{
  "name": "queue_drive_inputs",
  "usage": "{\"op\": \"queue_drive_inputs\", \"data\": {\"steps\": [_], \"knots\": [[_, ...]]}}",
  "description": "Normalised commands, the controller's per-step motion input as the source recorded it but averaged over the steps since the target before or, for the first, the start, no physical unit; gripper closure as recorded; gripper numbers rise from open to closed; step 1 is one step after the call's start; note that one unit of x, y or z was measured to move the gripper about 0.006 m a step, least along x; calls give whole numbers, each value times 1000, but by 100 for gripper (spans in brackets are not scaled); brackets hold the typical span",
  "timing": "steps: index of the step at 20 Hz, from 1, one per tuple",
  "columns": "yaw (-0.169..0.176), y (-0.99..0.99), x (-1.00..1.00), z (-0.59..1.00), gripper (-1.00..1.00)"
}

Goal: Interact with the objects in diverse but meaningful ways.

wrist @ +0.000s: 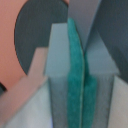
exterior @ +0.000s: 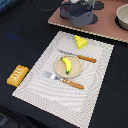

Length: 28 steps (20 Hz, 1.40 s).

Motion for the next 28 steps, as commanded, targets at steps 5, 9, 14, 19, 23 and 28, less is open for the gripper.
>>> {"op": "queue_drive_inputs", "data": {"steps": [5,9,14,19,23,28], "knots": [[0,590,673,408,100],[0,521,564,239,100],[0,526,458,110,100],[0,501,274,0,100],[0,601,249,16,100],[0,656,298,119,100]]}}
